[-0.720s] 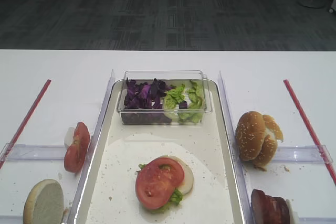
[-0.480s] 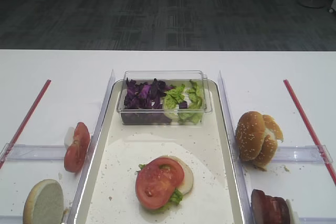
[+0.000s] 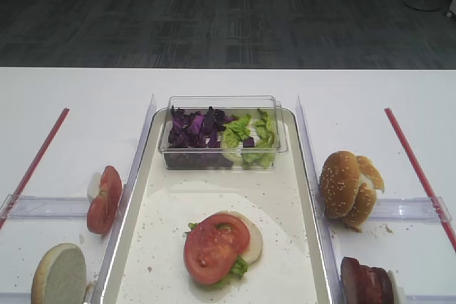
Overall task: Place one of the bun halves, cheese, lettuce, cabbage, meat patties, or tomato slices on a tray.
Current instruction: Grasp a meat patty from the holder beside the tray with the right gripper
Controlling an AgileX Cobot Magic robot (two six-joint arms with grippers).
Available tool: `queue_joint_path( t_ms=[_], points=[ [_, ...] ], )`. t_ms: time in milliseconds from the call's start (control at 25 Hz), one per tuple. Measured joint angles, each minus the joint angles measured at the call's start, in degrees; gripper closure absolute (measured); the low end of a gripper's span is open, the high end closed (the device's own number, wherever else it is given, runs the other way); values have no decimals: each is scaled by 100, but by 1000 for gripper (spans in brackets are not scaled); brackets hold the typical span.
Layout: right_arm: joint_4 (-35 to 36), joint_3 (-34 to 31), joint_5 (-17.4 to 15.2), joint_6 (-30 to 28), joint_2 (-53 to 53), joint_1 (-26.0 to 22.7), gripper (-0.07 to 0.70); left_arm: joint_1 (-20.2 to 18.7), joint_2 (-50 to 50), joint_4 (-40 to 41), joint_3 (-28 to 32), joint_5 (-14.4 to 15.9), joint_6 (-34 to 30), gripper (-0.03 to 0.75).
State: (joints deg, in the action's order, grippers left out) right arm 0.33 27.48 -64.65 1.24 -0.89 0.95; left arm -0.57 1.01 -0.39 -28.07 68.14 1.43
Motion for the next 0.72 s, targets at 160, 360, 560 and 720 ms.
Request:
queue_joint_path(
  t_ms=[160,360,560,720],
  points=[
    [0,0,0,0,0,0,-46,0,0,0,0,0,0,191],
    [0,0,0,0,0,0,-46,0,0,0,0,0,0,190],
    [0,0,0,0,0,0,-46,0,0,0,0,0,0,190],
    [0,0,0,0,0,0,-46,0,0,0,0,-4,0,190]
  ],
)
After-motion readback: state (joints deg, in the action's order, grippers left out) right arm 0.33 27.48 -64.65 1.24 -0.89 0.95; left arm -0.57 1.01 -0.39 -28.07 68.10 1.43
